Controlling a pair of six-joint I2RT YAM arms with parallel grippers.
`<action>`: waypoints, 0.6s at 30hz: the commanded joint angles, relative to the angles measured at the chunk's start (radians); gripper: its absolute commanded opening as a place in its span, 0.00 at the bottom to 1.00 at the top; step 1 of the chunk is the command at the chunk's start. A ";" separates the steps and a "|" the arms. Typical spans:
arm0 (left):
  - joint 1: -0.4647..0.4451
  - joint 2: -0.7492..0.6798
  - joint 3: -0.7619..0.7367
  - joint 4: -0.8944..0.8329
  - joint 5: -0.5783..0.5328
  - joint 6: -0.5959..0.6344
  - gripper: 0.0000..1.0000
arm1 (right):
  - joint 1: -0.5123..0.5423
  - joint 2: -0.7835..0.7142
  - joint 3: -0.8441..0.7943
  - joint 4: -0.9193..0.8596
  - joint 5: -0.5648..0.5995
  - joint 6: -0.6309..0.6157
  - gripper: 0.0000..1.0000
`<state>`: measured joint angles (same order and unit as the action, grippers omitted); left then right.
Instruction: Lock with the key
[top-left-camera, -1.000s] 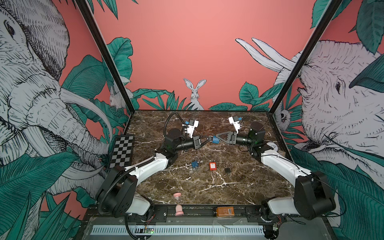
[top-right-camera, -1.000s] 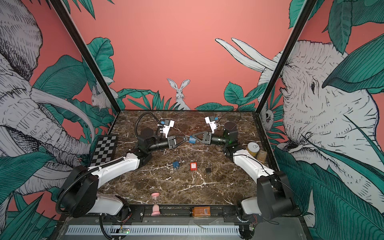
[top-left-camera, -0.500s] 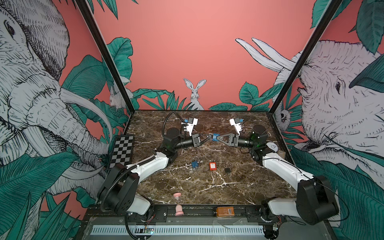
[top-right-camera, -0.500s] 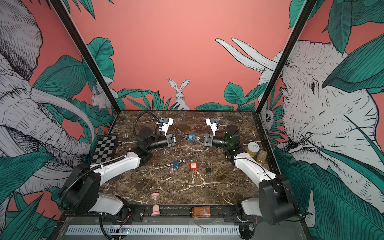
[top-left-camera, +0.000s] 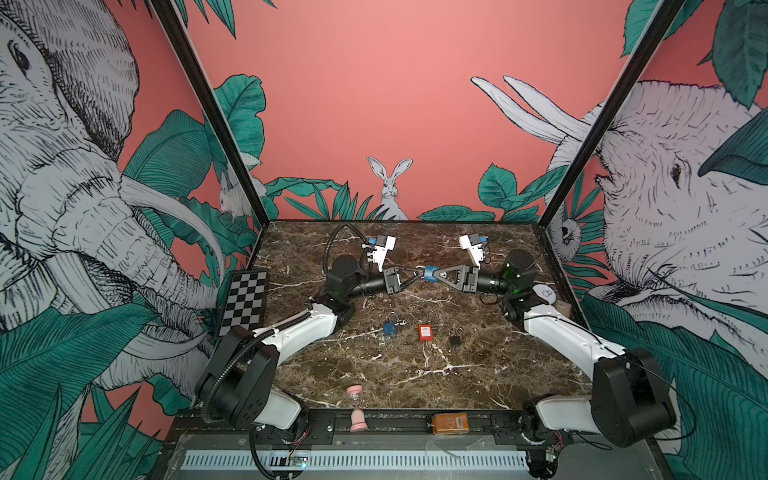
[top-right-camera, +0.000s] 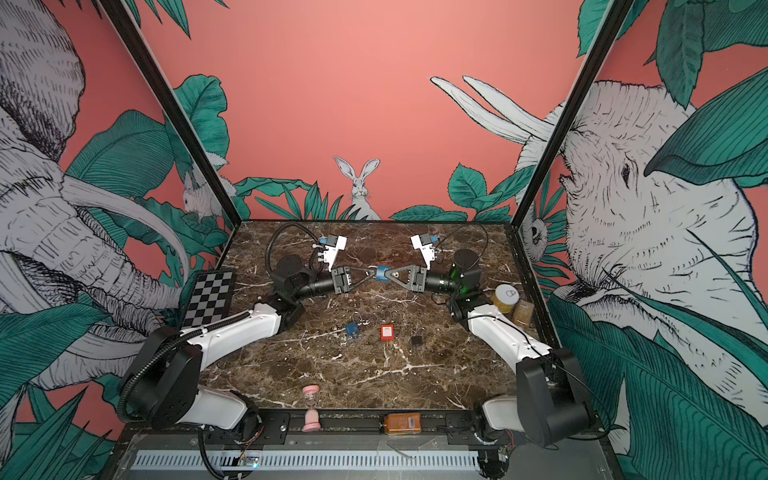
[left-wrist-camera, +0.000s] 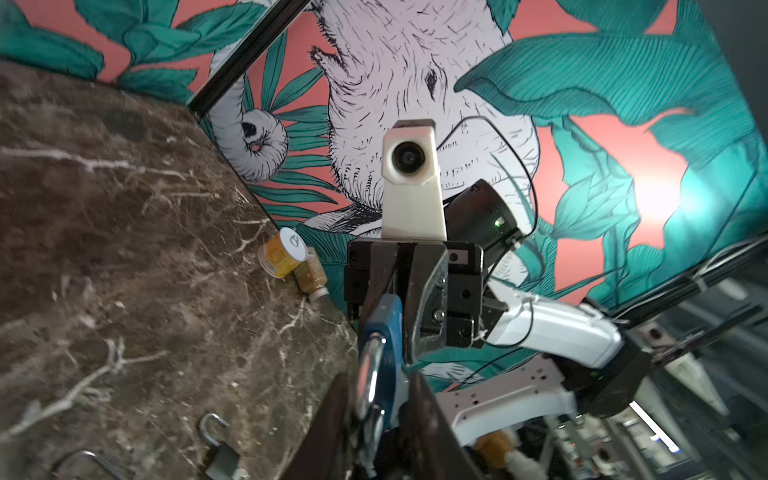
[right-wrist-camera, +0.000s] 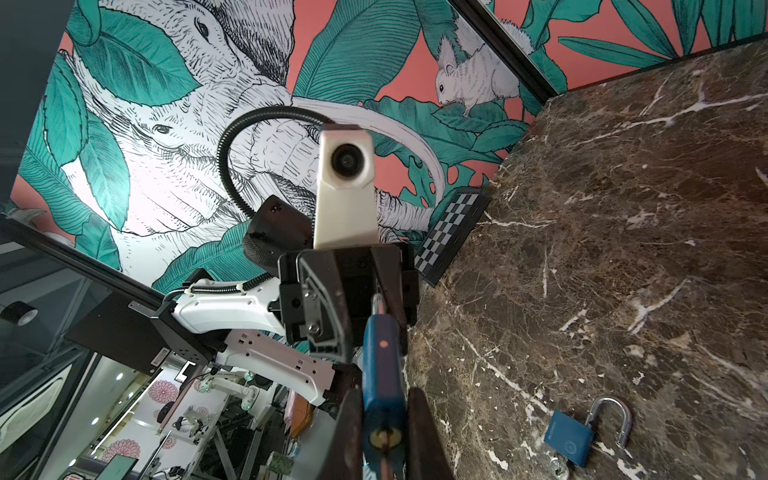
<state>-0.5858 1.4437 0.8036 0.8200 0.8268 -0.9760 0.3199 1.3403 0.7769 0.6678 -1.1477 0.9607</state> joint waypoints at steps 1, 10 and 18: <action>0.000 0.005 0.019 0.036 0.034 0.010 0.36 | 0.002 0.000 0.026 0.028 -0.010 -0.012 0.00; 0.000 0.026 0.025 0.051 0.048 -0.001 0.32 | 0.008 0.011 0.043 0.007 -0.021 -0.030 0.00; -0.001 0.031 0.043 0.012 0.048 0.018 0.32 | 0.023 0.012 0.060 -0.056 -0.020 -0.060 0.00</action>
<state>-0.5861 1.4796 0.8066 0.8173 0.8570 -0.9718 0.3344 1.3552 0.7929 0.5873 -1.1488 0.9325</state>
